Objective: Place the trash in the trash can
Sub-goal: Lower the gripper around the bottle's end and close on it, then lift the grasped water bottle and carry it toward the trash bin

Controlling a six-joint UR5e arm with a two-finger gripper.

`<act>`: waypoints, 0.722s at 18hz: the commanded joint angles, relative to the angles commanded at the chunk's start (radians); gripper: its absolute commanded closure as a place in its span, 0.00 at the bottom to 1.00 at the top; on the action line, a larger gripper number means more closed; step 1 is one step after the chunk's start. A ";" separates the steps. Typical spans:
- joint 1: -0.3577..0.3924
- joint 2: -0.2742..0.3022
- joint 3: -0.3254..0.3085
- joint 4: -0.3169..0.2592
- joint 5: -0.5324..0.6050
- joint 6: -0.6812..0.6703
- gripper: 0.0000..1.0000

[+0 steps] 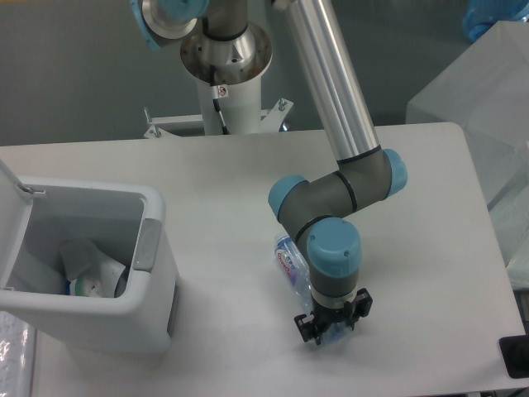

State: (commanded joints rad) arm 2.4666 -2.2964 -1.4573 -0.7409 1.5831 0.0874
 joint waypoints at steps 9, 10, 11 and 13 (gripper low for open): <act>0.000 0.003 0.000 0.002 0.000 0.006 0.36; -0.002 0.005 0.000 0.002 0.000 0.006 0.36; -0.002 0.006 0.000 0.002 0.000 0.008 0.36; -0.002 0.017 0.002 0.002 -0.003 0.009 0.37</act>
State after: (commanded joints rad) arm 2.4651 -2.2796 -1.4558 -0.7394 1.5800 0.0966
